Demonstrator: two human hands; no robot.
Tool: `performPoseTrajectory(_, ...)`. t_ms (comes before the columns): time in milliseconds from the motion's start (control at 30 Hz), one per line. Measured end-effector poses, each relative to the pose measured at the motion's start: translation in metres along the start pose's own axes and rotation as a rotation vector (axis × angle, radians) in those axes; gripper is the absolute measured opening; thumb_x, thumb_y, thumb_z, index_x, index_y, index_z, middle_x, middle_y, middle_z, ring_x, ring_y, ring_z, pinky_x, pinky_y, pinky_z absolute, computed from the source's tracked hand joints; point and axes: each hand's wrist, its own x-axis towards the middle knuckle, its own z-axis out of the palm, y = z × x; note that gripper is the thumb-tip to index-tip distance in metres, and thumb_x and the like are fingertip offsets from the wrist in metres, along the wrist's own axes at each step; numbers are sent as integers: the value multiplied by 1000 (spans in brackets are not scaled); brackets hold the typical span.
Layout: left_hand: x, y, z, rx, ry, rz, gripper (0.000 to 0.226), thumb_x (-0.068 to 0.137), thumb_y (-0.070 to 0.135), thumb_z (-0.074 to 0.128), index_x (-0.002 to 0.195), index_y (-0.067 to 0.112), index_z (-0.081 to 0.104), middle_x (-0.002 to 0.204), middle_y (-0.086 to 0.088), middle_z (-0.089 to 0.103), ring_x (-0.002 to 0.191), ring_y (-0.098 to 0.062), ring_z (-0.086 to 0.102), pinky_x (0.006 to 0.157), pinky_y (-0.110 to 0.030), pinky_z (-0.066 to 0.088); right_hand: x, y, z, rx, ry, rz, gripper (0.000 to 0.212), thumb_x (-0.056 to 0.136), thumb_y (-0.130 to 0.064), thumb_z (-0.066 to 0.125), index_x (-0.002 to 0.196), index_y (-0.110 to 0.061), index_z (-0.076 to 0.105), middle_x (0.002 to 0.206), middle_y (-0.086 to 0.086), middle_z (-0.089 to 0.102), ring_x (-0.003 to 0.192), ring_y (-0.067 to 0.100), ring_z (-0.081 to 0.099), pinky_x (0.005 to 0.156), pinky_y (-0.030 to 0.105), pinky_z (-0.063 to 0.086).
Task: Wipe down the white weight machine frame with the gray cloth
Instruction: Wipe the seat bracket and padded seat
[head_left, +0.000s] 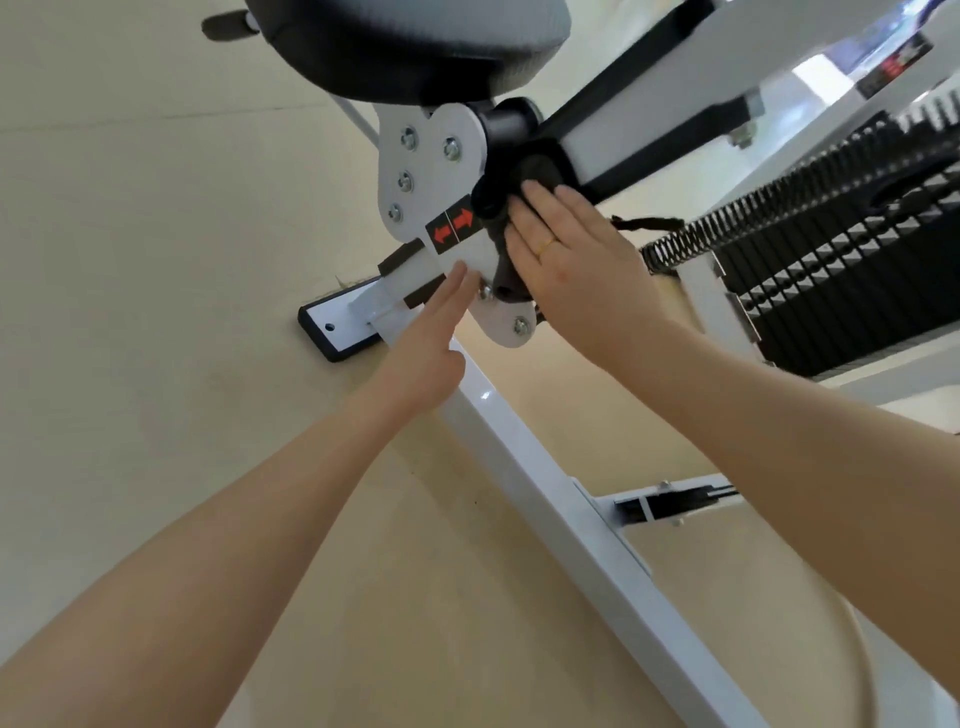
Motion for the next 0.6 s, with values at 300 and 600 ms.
performPoseTrajectory(300, -29, 13, -5, -10, -19, -46, 79, 83, -9, 30, 145, 36, 14, 145, 28, 13, 135, 0, 18, 112, -29, 24, -32, 46, -11, -51, 213, 128, 36, 94, -7, 36, 118, -11, 63, 126, 6, 60, 120, 26, 53, 102, 41, 39)
performPoseTrajectory(600, -31, 4, 4, 23, 9, -55, 79, 79, -9, 29, 147, 29, 14, 153, 16, 13, 136, 1, 16, 111, -24, 21, -23, -37, -3, 385, -77, 156, 55, 88, -10, 19, 134, -9, 49, 139, 5, 48, 131, 19, 42, 107, 27, 31)
